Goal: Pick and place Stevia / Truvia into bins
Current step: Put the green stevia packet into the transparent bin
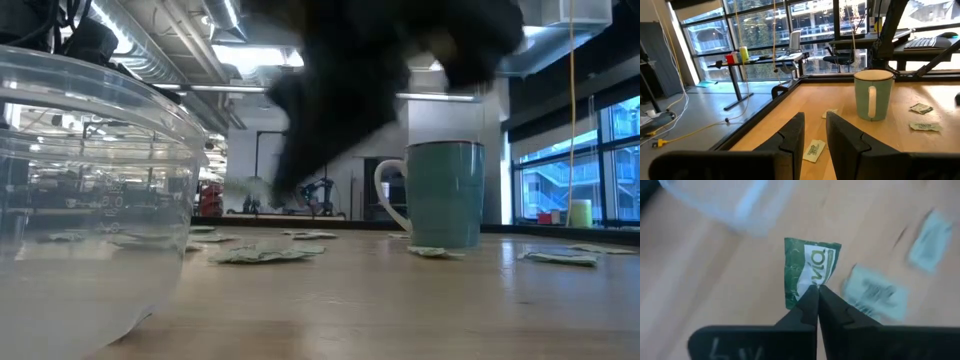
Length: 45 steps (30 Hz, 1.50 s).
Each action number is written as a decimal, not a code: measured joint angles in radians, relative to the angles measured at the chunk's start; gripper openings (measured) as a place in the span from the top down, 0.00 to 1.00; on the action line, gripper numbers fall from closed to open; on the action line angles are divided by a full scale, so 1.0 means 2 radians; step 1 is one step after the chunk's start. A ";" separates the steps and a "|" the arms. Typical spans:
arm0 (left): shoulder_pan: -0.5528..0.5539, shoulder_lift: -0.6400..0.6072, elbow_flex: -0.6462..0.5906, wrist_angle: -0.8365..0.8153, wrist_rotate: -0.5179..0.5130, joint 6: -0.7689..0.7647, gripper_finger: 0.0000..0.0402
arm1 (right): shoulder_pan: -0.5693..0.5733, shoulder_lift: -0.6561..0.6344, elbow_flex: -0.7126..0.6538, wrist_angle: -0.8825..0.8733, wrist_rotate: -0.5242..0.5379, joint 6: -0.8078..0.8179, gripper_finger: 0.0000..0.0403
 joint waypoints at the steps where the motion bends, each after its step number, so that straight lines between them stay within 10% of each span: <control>1: 0.000 0.000 0.000 0.000 0.000 0.000 0.81 | 0.000 -0.001 0.012 -0.007 0.000 0.000 0.98; 45: 0.000 0.001 0.000 0.000 0.001 0.000 0.81 | 0.039 0.072 0.096 0.045 -0.027 0.027 0.98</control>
